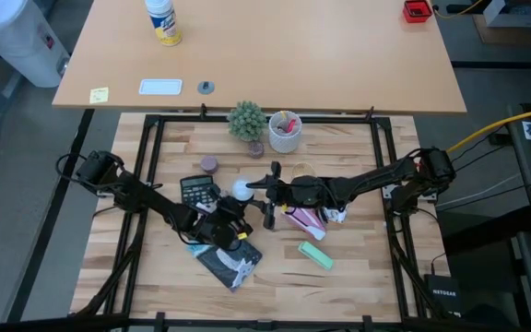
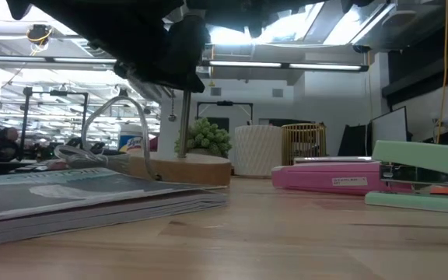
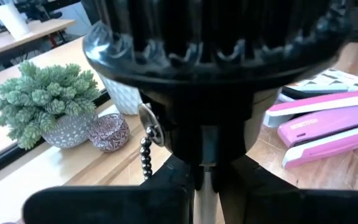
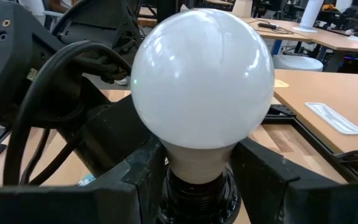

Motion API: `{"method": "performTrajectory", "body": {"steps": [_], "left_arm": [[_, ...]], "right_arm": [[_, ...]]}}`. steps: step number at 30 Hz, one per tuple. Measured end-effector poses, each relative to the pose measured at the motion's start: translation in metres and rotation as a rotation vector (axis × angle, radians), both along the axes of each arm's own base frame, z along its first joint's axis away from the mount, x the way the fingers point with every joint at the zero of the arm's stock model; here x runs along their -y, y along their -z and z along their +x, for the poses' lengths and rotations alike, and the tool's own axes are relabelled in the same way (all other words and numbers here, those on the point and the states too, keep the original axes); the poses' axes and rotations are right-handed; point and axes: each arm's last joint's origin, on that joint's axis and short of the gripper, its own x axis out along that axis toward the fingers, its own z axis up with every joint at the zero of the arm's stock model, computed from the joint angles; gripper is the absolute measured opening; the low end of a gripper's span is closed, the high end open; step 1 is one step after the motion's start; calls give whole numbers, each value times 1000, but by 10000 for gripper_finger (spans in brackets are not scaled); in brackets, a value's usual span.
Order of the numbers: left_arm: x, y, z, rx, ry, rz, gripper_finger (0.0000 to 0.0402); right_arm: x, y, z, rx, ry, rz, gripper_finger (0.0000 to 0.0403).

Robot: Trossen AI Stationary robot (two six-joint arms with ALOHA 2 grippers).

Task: Screw lightbulb
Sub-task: Remove the lightbulb from the lamp

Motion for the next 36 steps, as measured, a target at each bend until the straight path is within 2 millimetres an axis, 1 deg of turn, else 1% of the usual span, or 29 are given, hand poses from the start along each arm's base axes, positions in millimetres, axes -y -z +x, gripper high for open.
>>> {"method": "performTrajectory", "body": {"steps": [10, 20, 25, 28, 32, 36], "left_arm": [[10, -2, -5, -28, 44, 25, 31], [8, 4, -11, -44, 6, -9, 31], [7, 5, -11, -59, 7, 1, 45], [7, 6, -12, -100, 24, 28, 48], [8, 6, -12, -110, 34, 34, 45], [9, 6, -13, -93, 29, 21, 38]], "right_arm": [[-1, 0, 0, -2, -39, -21, 175], [-2, 0, 0, -3, -106, -61, 174], [-2, -1, 0, -1, -118, -78, 174], [-2, -1, 0, 7, -132, -82, 174], [-3, -2, 0, 11, -148, -122, 174], [0, -2, 1, 12, -171, -125, 174]]}}
